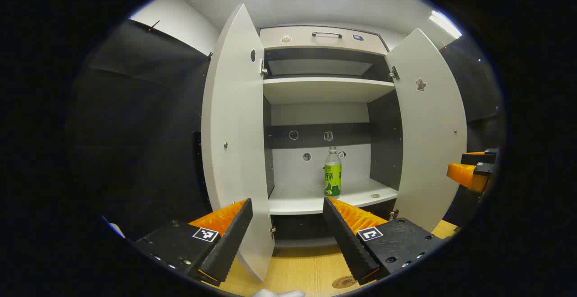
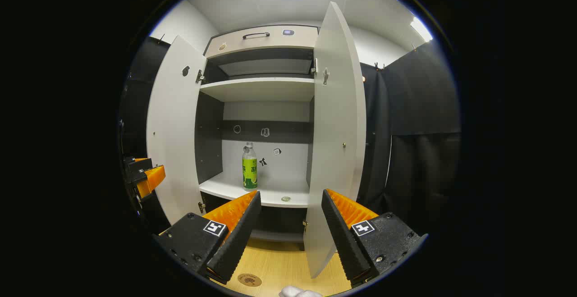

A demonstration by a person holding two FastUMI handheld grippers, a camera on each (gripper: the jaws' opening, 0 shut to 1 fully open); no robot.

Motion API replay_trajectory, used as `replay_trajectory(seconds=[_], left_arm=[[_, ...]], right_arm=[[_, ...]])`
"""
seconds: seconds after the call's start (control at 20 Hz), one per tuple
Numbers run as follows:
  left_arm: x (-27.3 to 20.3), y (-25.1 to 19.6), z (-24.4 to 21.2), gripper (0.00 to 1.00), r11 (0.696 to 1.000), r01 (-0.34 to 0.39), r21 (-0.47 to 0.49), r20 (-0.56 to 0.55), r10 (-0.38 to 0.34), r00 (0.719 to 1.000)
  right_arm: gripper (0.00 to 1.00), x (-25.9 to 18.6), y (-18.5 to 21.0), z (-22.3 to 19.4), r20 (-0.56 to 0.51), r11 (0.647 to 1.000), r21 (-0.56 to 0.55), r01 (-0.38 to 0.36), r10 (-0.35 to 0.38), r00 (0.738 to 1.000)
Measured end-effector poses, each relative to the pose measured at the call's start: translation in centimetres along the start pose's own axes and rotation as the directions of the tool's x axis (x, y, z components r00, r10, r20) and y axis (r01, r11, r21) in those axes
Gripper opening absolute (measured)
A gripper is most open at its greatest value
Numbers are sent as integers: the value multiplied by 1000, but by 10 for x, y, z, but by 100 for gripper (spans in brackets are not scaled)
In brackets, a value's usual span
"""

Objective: Grasp the bottle in the cabinet with the left hand and place it on the coaster, then close the right door with the right hand and the left door with the left hand.

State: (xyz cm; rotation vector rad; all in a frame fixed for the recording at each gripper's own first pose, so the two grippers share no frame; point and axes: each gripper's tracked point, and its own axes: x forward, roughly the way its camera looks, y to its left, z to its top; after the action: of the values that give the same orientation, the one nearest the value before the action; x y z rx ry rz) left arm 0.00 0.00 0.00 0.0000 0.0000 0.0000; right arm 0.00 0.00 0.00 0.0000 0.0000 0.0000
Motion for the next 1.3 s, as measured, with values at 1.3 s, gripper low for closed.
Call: replay_trajectory(seconds=[1.3], left_arm=[[188, -96, 25, 96, 987, 159, -25, 97, -156, 983]], right_arm=[[83, -7, -6, 21, -43, 996, -45, 75, -77, 996]])
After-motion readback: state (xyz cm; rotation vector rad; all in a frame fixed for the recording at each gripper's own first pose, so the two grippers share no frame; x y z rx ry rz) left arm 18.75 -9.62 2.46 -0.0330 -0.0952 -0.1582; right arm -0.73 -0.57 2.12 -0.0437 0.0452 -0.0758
